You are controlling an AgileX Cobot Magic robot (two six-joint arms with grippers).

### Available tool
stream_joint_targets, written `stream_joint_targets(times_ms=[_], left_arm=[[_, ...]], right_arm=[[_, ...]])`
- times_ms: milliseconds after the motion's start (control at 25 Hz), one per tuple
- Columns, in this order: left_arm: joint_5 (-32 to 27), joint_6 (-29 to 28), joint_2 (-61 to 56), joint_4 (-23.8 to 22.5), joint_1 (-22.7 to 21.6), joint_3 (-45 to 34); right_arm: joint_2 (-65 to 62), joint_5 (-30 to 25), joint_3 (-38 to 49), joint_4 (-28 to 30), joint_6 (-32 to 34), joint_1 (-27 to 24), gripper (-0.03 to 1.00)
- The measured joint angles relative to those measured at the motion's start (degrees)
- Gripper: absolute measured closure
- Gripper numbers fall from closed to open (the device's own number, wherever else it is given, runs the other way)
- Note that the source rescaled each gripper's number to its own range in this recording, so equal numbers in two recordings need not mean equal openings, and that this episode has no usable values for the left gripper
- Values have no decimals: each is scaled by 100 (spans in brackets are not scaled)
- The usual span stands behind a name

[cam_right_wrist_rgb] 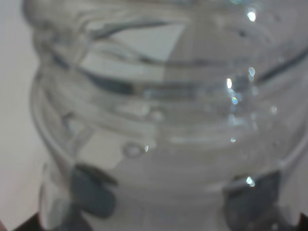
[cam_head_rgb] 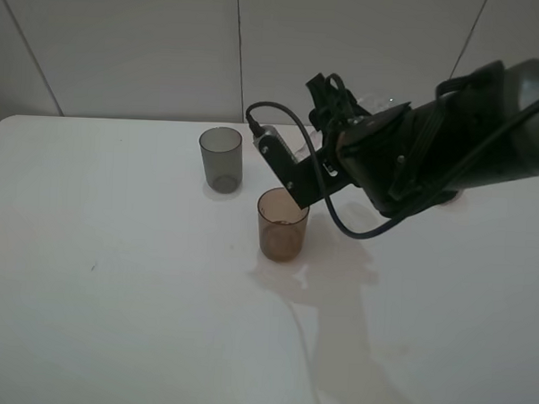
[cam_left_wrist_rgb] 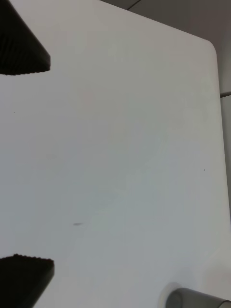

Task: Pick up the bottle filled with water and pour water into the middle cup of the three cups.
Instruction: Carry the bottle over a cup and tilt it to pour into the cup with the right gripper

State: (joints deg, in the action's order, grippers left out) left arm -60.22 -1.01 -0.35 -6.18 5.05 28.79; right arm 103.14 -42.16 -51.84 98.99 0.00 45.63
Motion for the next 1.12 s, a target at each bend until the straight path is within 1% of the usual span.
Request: stream_joint_targets(times_ms=[240,880,1120], left_arm=[[0,0,0,0,0,0],[0,0,0,0,0,0],[0,0,0,0,0,0]], right_arm=[[0,-14,0,0,0,166,94],[0,-25,0,0,0,200,94],[0,-13,0,0,-632,366,94]])
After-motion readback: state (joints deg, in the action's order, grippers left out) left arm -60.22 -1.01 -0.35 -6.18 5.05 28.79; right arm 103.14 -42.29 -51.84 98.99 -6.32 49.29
